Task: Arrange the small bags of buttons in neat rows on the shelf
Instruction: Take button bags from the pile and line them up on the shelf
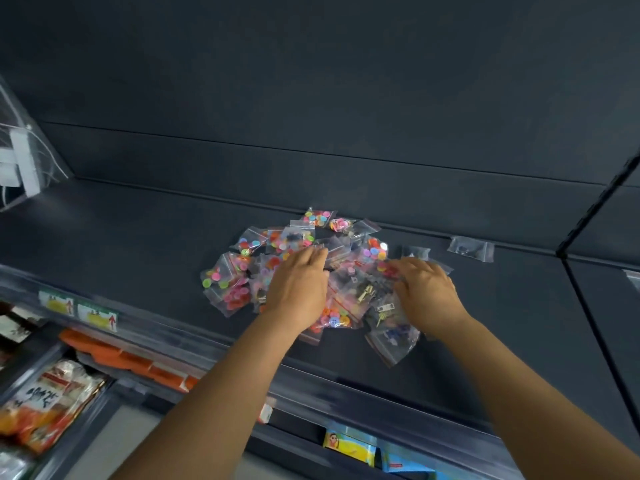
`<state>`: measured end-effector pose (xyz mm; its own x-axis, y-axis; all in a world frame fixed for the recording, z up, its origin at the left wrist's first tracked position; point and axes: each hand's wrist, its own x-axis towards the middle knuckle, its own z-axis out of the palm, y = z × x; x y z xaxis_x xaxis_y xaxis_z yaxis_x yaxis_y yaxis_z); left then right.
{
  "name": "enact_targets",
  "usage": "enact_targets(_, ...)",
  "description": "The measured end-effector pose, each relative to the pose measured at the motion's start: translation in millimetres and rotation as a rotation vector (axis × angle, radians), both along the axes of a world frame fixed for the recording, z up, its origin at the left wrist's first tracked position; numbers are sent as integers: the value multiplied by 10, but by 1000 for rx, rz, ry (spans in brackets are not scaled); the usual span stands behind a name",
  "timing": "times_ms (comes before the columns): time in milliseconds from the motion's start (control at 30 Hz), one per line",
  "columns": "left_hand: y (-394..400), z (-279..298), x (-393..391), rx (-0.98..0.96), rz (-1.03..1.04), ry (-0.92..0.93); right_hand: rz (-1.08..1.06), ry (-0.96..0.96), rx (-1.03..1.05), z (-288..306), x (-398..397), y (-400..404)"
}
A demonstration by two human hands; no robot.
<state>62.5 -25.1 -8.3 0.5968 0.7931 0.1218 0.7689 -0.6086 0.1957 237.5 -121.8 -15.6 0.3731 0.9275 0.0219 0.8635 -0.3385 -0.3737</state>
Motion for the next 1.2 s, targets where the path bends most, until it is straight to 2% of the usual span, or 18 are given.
enact_targets(67,122,-1,6,-24,48,28,37,-15,32,-32,58,70)
enact_targets(167,204,23,-40,-87,104,-34,92,12,85,-21,65,142)
enact_targets(367,249,-16,-120,-30,85,-183,149,67,222,-16,-54,208)
enact_targets(500,293,38,-149,2,84,-130,-15,81,260,37,-133,186)
enact_targets(633,343,34,-169,26,60,-145,-223,39,25,34,-157,165)
enact_targets(700,352,42,-183,45,26,-175,-271,59,2,38,-186,169)
enact_targets(900,293,188,-178,2,-27,-394,-424,200,109,22,-234,256)
enact_targets(1067,245,264,-160,-73,-99,-433,-456,197,107,81,-267,265)
enact_targets(1200,190,248,-142,-156,-119,-456,-431,197,294,187,-343,201)
